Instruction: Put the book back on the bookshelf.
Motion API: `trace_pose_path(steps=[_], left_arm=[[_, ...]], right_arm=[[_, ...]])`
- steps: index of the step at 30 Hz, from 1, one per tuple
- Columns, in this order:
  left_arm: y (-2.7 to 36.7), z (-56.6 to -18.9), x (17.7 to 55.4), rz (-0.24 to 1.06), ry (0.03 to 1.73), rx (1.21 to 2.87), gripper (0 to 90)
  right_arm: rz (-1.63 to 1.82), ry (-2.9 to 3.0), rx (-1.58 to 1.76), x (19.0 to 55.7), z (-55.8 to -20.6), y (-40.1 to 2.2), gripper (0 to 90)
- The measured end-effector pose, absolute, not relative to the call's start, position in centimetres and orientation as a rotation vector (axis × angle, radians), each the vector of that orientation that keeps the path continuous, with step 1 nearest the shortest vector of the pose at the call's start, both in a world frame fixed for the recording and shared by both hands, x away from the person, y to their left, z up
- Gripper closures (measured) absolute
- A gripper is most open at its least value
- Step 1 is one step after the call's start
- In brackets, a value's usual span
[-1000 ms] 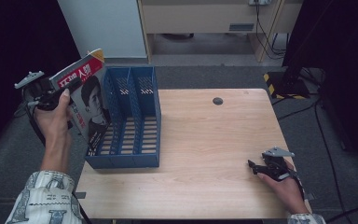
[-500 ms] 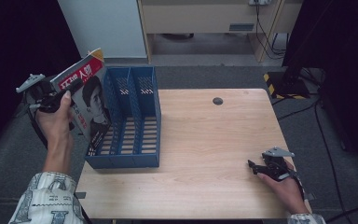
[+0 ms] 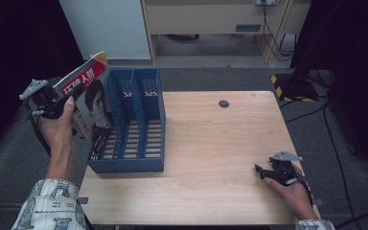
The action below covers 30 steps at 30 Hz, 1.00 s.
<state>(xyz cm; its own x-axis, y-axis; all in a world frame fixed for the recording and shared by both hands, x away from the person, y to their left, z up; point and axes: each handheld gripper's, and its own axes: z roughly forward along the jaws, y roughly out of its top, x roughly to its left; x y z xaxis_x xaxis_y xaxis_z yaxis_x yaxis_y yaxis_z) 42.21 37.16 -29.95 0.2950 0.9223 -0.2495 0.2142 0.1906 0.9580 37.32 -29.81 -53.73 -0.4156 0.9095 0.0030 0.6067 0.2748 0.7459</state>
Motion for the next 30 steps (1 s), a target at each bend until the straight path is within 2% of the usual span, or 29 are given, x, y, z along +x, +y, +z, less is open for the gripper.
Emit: trace_pose_path(steps=[8, 30], left_arm=[[36.8, -30.9, 42.2, 0.730, 1.193, 1.345, 86.6], [36.8, -33.9, 42.4, 0.703, 1.222, 1.320, 86.6]], right_arm=[[0.953, 2.123, 1.367, 37.3, -53.7, -29.8, 28.4], [0.953, 2.122, 1.367, 37.3, -53.7, -29.8, 28.4]])
